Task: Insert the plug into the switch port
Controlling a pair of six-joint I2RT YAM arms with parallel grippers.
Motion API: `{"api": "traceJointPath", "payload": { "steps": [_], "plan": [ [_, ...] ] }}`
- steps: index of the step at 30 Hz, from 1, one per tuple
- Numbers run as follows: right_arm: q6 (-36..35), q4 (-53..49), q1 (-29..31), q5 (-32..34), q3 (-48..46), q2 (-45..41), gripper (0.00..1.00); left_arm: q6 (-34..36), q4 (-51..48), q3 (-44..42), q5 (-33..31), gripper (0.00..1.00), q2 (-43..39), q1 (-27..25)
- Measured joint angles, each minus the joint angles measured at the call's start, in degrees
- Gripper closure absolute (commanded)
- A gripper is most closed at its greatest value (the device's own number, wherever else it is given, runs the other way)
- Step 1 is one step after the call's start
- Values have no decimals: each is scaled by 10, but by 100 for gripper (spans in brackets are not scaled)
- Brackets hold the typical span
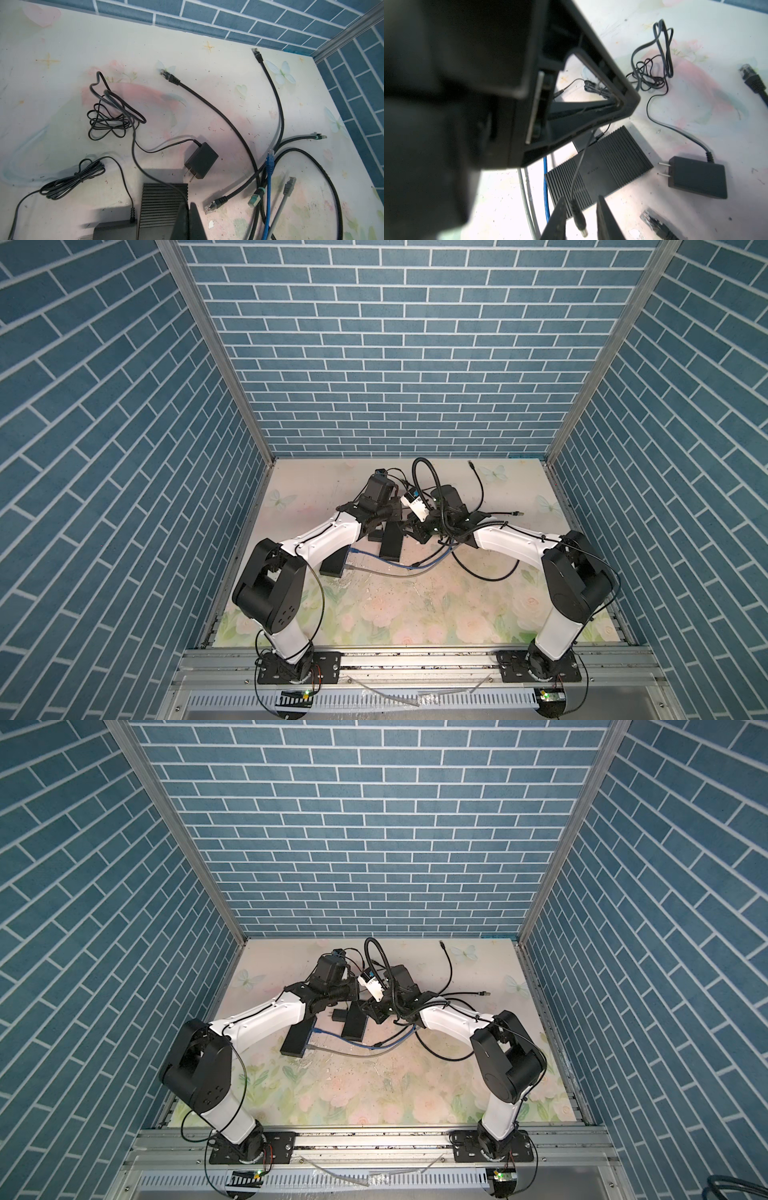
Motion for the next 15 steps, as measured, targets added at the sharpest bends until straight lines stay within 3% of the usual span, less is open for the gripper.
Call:
{"api": "traceJointPath", "payload": {
  "steps": [15],
  "plan": [
    [8,72,5,10,-50,-9,82,-4,37,-20,47,100,-1,5]
  ]
}}
